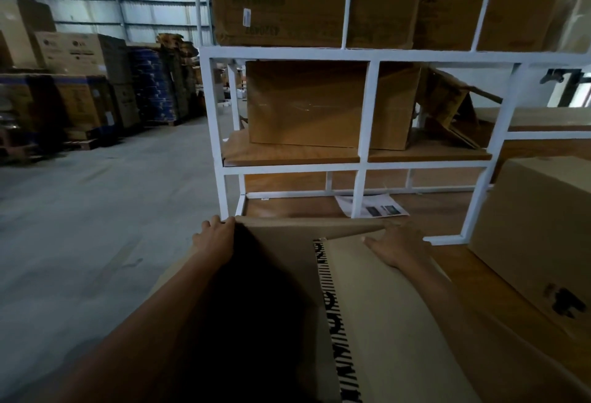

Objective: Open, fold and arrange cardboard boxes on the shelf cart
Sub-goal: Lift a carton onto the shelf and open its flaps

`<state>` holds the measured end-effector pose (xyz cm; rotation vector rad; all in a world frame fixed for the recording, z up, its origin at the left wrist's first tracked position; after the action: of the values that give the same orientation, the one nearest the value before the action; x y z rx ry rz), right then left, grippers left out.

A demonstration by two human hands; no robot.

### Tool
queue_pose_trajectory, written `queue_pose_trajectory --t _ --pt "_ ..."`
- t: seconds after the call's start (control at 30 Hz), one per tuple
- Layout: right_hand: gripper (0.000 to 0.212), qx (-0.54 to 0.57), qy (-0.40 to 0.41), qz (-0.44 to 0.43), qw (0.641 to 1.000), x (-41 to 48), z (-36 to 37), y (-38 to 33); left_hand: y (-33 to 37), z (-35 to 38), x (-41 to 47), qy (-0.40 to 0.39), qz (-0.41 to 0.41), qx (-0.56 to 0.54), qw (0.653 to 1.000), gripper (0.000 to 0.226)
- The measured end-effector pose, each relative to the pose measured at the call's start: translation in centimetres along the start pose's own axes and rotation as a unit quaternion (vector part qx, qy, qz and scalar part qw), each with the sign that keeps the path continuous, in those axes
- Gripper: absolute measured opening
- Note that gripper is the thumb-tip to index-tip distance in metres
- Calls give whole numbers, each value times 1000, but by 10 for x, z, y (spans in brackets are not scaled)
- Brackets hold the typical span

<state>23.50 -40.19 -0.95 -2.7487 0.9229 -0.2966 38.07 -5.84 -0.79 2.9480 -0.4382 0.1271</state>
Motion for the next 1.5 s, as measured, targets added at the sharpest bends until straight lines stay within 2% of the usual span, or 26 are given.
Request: queue_pose_trajectory --t 0.23,0.43,0.53,0.73,0.9,0.97,1.03,1.1,1.17,1.23,1.33,1.43,1.5 --pt "60 12 1 -16 1000 88 32 -45 -16 5 81 4 -12 35 999 45" --pt "72 -51 30 3 998 128 48 -57 -18 12 124 8 -5 39 999 44" --pt "78 -96 31 0 995 128 54 -62 -18 11 129 12 -1 42 999 45" --pt "77 -90 -16 -28 995 108 36 -60 -15 5 121 22 8 41 999 44" --pt "68 -82 -63 -26 994 43 17 -46 6 -2 92 46 90 24 995 42" --pt "67 -66 -61 -6 996 14 7 -39 24 -4 67 9 132 -30 991 25" --pt "66 -52 -64 6 997 -14 -2 -33 44 2 38 -88 173 -16 981 18" --pt "68 -53 -76 14 996 -40 -9 -26 62 19 11 -202 222 30 953 32" --pt "76 -61 -84 30 994 -66 -17 -20 76 34 -15 -260 271 58 925 46" --pt "78 -85 -79 37 993 -91 -25 -13 88 35 -39 -272 295 18 916 49" --pt "66 -114 -65 22 991 -126 -37 -3 101 16 -62 -253 321 -87 909 38" --pt "52 -58 -57 13 997 -154 -48 4 104 1 -71 -267 280 -238 891 13" --pt "53 -2 -53 9 999 -170 -57 6 107 -12 -81 -260 244 -345 868 21"
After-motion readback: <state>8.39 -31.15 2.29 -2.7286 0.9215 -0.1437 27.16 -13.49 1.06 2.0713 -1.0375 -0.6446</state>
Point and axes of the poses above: each hand's wrist, its own x-axis towards the middle knuckle, its own z-axis out of the palm, y = z × x, the point moved 2 cm from there along x, towards the middle knuckle, and after that the axes turned 2 degrees about -x, right-handed, at the moved point
